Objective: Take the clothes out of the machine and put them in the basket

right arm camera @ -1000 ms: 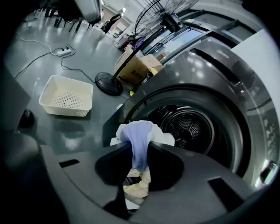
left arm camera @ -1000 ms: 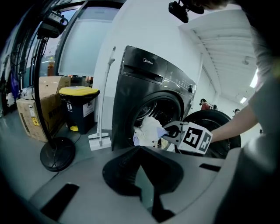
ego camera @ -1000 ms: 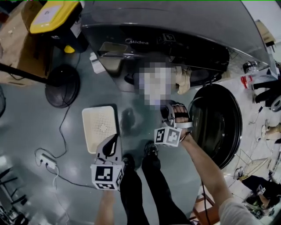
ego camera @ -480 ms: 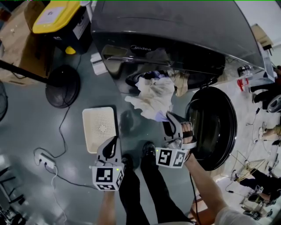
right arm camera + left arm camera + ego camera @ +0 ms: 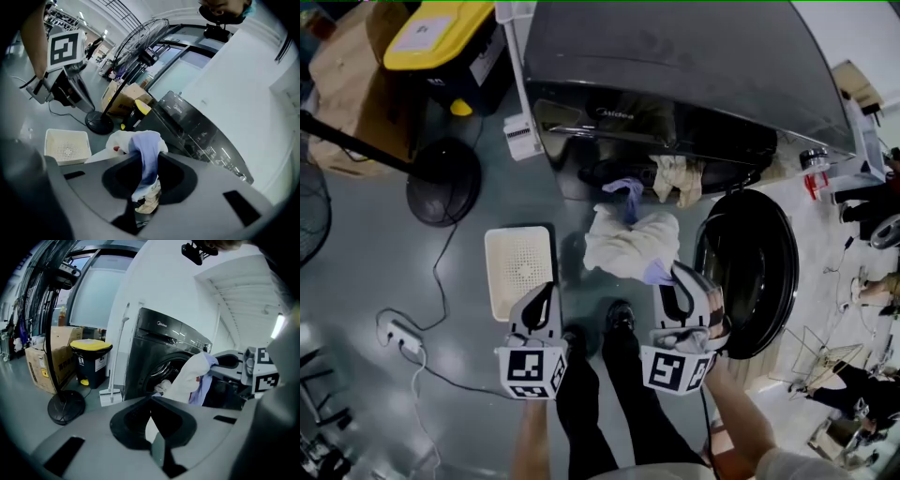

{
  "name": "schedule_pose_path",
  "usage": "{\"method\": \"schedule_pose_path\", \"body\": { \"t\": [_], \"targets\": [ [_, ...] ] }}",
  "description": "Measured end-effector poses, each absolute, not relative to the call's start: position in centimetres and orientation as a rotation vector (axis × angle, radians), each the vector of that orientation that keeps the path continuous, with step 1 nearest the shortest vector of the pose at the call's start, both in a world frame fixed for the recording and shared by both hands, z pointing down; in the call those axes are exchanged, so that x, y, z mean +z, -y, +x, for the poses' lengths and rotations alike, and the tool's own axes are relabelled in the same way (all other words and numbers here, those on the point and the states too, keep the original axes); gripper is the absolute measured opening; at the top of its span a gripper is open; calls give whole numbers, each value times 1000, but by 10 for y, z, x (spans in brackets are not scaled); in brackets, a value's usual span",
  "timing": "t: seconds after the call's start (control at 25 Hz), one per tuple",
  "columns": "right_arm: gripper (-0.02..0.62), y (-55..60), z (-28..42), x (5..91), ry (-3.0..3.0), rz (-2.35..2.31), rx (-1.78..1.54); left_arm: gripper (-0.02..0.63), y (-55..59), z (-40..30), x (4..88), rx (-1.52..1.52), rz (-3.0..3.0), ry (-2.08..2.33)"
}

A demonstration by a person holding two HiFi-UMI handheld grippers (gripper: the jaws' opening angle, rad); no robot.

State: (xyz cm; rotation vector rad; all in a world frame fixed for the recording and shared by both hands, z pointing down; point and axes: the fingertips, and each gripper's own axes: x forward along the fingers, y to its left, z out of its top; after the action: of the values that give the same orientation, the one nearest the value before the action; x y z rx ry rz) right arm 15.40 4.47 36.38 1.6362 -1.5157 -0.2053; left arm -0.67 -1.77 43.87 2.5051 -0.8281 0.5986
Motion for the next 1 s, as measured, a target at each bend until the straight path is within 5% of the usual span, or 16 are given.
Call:
{"method": "schedule_pose_path", "body": {
  "t": [1.0],
  "targets": [
    [86,23,-34,241,1898,1600,-508,18,27,-155,408,490,2370,1167]
  ]
}}
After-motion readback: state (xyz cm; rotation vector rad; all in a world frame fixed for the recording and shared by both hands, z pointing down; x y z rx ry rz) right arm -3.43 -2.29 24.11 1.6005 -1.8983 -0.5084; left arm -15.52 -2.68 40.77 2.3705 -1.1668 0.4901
